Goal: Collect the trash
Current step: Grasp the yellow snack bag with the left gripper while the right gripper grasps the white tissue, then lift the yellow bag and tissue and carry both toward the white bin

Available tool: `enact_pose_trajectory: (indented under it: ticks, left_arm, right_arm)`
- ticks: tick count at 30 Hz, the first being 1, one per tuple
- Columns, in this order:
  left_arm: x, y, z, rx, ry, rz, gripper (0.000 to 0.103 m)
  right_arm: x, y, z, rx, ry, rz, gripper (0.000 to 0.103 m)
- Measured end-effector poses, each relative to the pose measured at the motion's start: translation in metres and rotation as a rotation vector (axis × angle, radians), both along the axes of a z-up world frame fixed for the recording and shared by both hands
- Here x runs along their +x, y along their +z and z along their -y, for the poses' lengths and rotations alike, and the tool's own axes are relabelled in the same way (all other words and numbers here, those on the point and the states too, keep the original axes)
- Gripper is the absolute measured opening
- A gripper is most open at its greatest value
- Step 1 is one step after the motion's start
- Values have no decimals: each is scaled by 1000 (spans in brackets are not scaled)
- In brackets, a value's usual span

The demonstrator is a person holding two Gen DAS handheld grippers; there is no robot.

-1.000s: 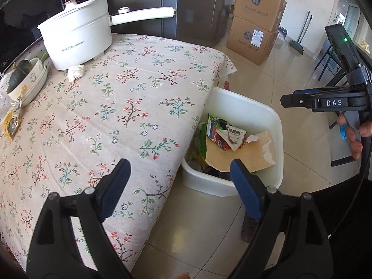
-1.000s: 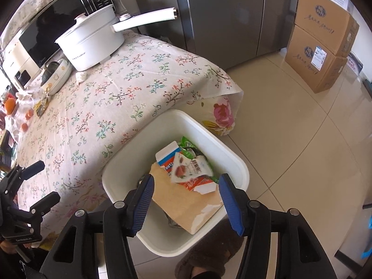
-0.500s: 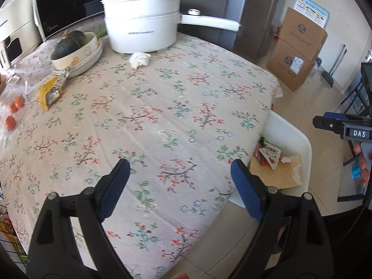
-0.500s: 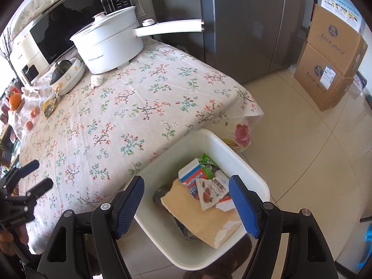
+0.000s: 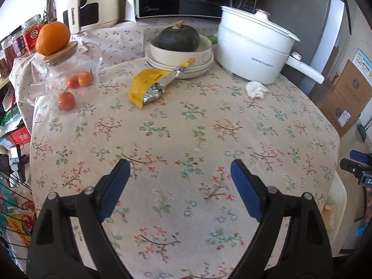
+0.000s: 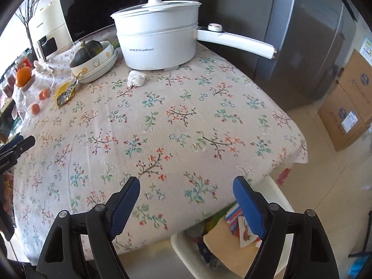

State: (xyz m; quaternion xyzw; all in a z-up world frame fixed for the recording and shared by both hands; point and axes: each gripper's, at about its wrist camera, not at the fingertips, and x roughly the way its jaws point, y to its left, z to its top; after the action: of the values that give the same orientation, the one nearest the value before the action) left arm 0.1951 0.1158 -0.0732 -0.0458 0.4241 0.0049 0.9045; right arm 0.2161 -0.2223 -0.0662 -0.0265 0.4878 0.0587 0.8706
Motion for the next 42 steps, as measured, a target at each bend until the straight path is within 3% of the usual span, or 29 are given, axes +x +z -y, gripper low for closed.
enact_pose_trajectory:
  ticks: [8,12,18,22,31,35,37,40,42]
  left_arm:
    - [57,-11,-57,-41,55,45,83]
    - [83,-20,-66,-76,64,55,69]
    - [118,-32,-64,-78,29,69,61]
    - [137,-41,-63,-99,-2,39,42]
    - [138,-48,-68,-155,12,35,20]
    - [134,-43,-68,-160,23,38,17]
    - [129,-40,-66,-154,22,42,16]
    - [123,-36,-60,-132,21,38,16]
    - [120,-34,-57,-122,22,32,16]
  right_arm:
    - [67,-18,-53,10,47,38,84]
    - [95,-30,-73,24,63,46,84]
    - [128,-37,-90,58,80,67,84]
    - [147,-41,-100,55,84,83,84]
    - [178,-53,-113,61,65,101,84]
    - [193,-59,-120,60,73,109,83]
    - [198,-62,-124,75,93,115,80]
    - [205,-66,-128,77,104,109,65]
    - [211,-69,-129,85,103,96,48]
